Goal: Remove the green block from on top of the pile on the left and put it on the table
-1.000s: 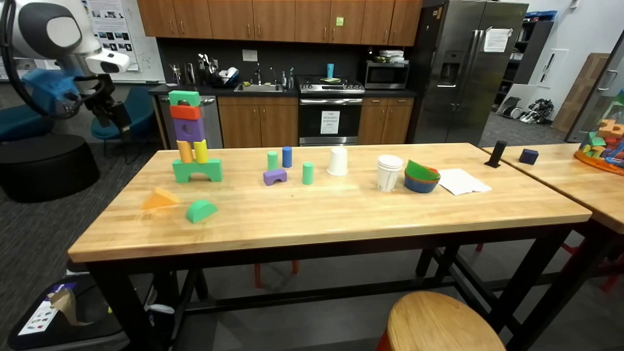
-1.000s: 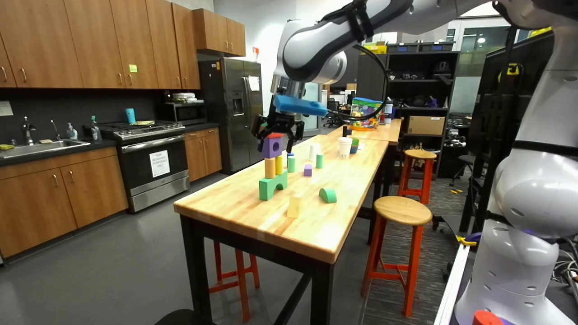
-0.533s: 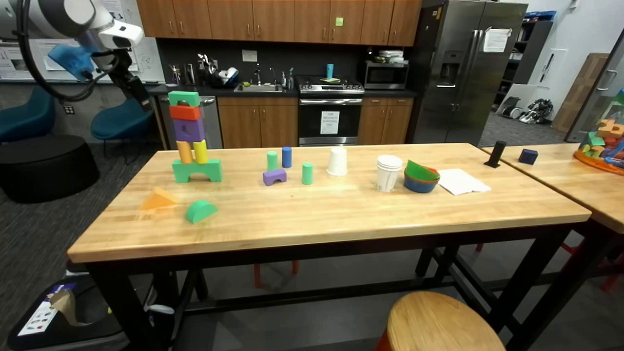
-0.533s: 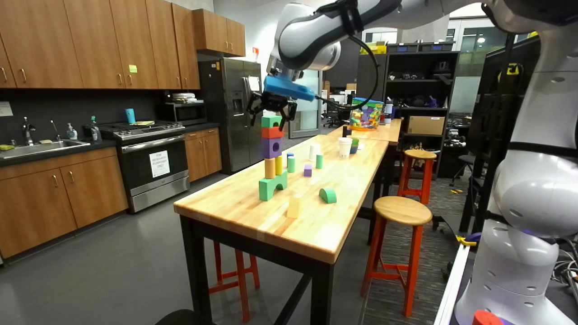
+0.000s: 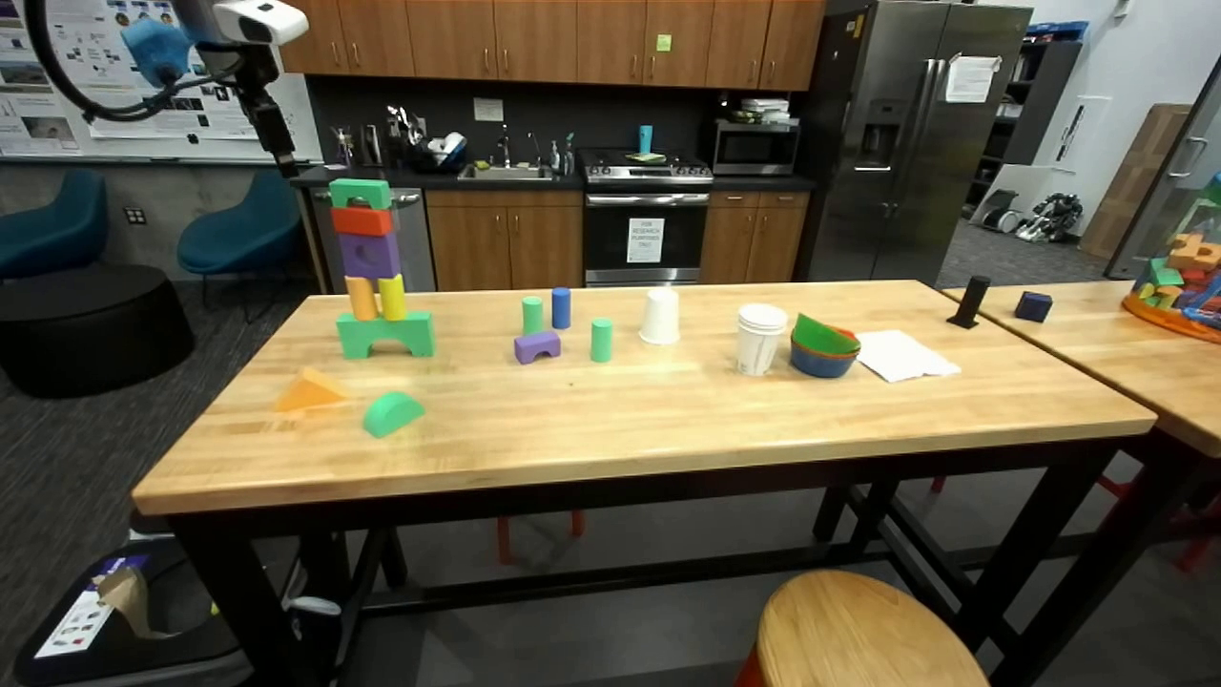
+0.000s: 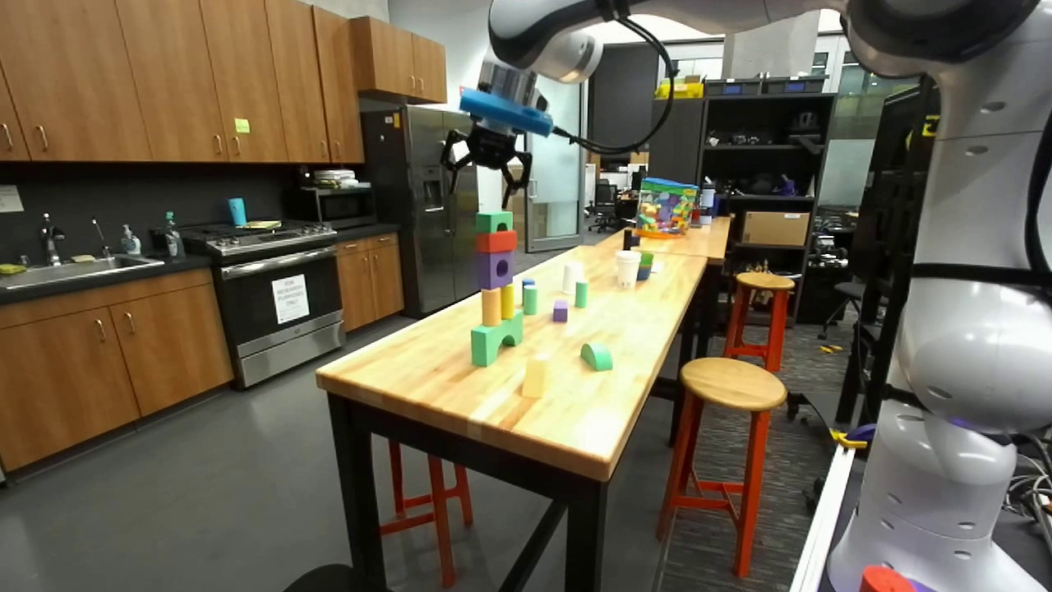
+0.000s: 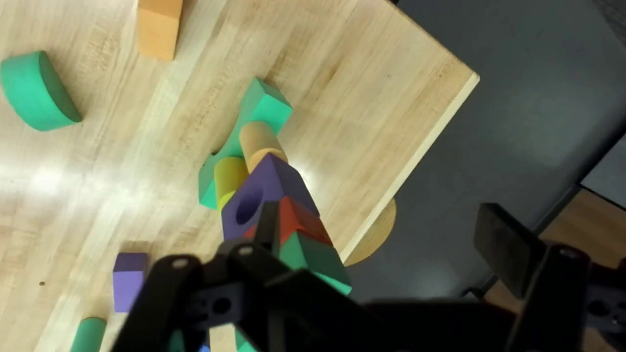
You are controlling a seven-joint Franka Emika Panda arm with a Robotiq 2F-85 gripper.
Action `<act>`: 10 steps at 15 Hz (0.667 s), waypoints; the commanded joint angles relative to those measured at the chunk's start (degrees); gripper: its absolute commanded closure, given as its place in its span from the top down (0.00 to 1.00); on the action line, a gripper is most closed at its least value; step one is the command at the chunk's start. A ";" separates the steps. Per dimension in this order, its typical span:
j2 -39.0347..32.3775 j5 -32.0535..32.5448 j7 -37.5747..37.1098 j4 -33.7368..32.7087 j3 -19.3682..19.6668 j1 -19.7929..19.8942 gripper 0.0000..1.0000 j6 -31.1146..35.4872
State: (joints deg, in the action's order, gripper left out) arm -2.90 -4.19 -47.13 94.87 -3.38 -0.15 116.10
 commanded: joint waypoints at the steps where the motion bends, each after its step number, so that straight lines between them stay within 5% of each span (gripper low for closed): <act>1: -5.42 -0.91 -4.14 -10.46 1.69 -0.39 1.00 -8.36; 10: -11.71 0.29 -8.75 -18.73 4.79 -0.37 1.00 -13.61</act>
State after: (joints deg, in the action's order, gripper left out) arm -12.46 -4.54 -53.73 79.17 0.09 -0.17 104.13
